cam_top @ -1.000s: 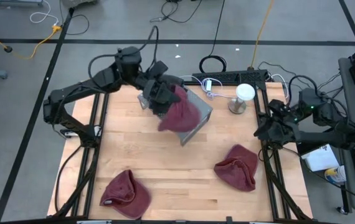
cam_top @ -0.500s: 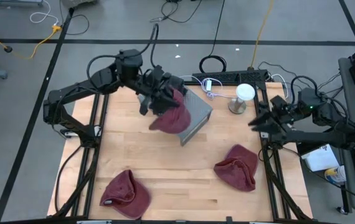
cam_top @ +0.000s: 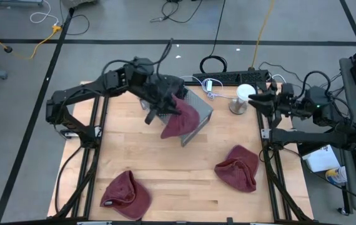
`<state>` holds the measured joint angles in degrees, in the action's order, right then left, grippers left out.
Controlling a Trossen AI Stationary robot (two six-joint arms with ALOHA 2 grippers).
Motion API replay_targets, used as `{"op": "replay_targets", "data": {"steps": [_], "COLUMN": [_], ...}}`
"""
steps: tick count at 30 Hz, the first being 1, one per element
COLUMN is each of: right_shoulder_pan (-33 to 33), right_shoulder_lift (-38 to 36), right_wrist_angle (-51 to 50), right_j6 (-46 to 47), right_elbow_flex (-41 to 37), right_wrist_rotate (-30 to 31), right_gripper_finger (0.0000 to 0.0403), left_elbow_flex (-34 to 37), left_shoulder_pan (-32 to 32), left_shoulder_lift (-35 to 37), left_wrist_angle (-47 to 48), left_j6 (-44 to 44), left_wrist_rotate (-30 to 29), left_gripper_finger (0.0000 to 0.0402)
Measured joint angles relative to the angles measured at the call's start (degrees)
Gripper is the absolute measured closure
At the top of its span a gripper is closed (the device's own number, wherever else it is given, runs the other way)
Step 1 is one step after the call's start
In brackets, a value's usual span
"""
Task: Pick & Place hat
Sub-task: Put the top red cap on the shelf
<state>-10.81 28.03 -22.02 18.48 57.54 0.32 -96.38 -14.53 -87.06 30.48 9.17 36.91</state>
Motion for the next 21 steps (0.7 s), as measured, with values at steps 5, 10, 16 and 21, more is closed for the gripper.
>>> {"op": "replay_targets", "data": {"steps": [5,10,16,21], "right_shoulder_pan": [0.0,0.0,0.0,0.0], "right_shoulder_lift": [0.27,1.37,3.46,5.23], "right_wrist_angle": [0.79,0.66,0.42,0.41], "right_j6": [-1.36,-1.4,-1.4,-1.33], "right_elbow_flex": [0.0,-0.02,-0.01,-0.02], "right_wrist_rotate": [0.06,-0.09,-0.09,-0.09], "right_gripper_finger": [0.0289,0.0289,0.0289,0.0289], "left_elbow_flex": [-0.03,-0.03,-0.07,-0.04], "left_shoulder_pan": [-0.34,-0.34,-1.41,-2.48], "left_shoulder_lift": [-1.86,-3.08,-4.77,-5.77], "left_wrist_angle": [-0.58,-0.23,3.54,8.06], "left_j6": [8.5,18.62,26.07,34.07], "left_wrist_rotate": [-0.56,0.89,-1.84,-6.68], "left_gripper_finger": [0.0378,0.0378,0.0378,0.0378]}}
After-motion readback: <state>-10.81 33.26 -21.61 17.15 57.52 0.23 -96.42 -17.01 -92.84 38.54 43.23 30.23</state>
